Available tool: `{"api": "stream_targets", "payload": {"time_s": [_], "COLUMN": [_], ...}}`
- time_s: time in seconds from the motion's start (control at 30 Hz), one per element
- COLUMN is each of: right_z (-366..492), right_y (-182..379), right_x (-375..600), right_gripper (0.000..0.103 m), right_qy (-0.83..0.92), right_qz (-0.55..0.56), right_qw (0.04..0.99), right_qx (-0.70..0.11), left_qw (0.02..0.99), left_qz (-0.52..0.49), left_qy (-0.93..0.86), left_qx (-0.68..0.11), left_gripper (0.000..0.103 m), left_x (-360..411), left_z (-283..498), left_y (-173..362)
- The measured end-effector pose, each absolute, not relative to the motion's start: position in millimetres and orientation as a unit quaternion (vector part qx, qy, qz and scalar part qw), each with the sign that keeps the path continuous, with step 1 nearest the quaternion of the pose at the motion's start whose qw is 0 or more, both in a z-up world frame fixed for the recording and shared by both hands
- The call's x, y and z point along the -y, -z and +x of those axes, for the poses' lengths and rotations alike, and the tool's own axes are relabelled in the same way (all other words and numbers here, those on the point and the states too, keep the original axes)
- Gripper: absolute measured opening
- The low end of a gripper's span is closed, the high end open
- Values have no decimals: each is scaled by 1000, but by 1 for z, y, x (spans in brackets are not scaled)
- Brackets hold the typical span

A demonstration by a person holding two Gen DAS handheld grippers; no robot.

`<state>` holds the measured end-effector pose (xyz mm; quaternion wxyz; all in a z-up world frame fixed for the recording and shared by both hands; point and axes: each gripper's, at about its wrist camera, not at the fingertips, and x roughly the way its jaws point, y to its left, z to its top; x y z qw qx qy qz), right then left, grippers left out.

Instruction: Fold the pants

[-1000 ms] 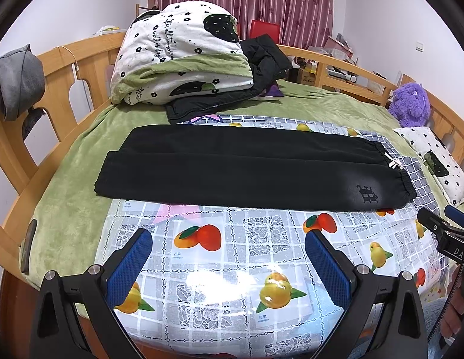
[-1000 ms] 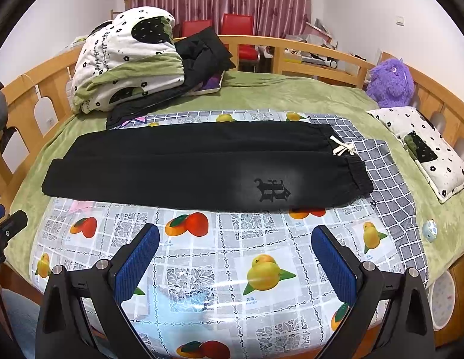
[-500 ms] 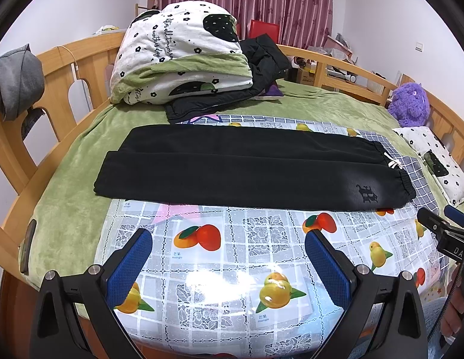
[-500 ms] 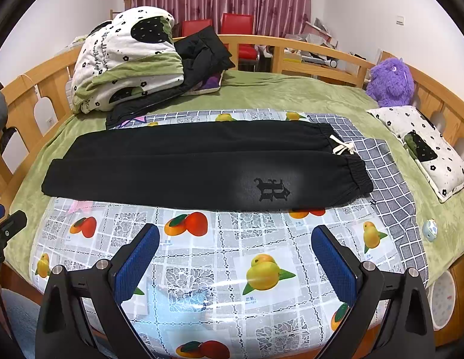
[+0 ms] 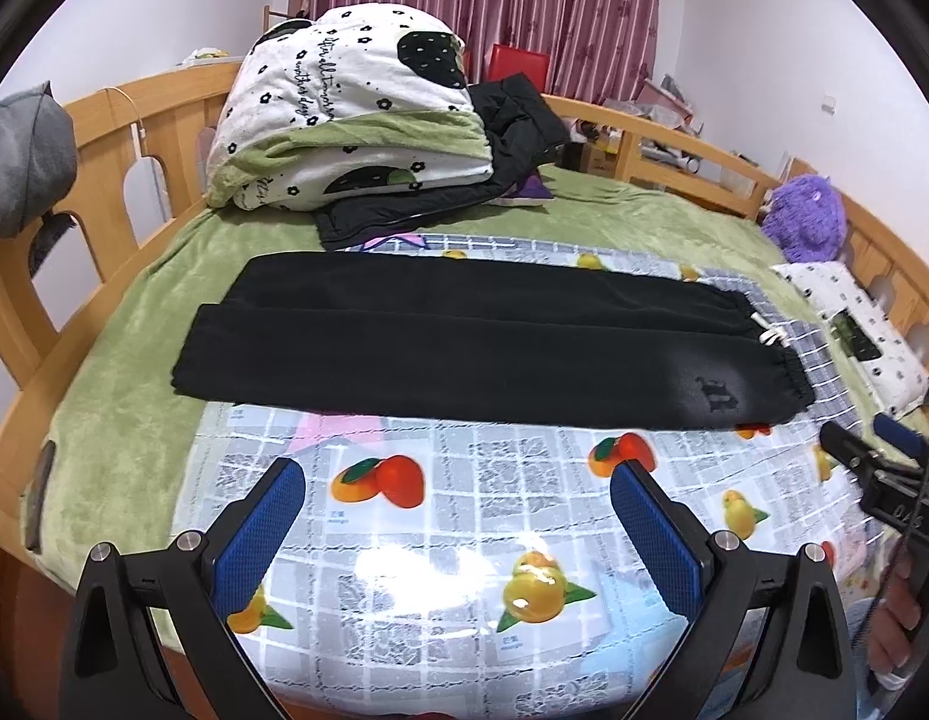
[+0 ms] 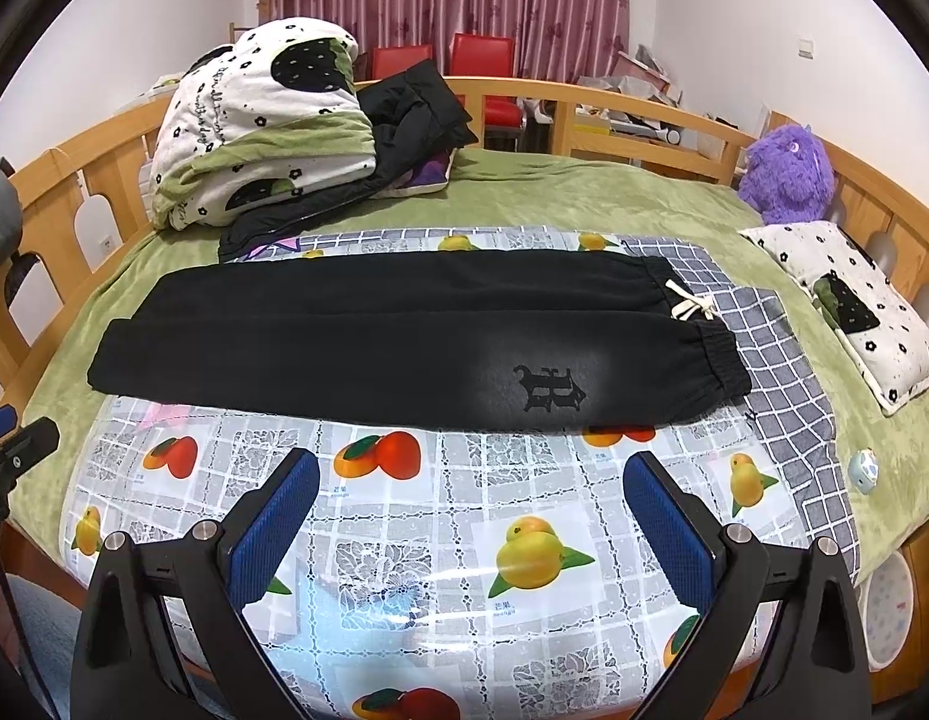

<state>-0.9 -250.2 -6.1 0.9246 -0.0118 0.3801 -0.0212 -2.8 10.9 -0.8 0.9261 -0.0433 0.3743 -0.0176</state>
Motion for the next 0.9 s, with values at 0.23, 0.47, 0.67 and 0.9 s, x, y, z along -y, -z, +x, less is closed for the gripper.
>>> {"api": "stream_targets", "payload": {"time_s": [0.23,0.47,0.67,0.9], "right_z": [-1,10,33,60], "right_y": [-3,-25,-45,-47], "right_x": [244,253,270,309], "right_gripper": [100,99,81,81], "right_qy": [-10,-18,-14,-6], "right_qz": [-11,1,-5,16], "right_qw": [936,945,943,942], "right_qx": [-351,-327,-333,-335], "left_qw": [936,937,941,937], "left_qz": [-60,-80,-60,-55], "left_qy": [33,20,-6,-22], "left_qx": [-345,-340,-332,-344], "left_gripper": [102,102,102,102], "left_x": [-21,-42,-59,-80], "left_z": [0,20,34,53], "left_y": [-20,-36,-33,-10]}}
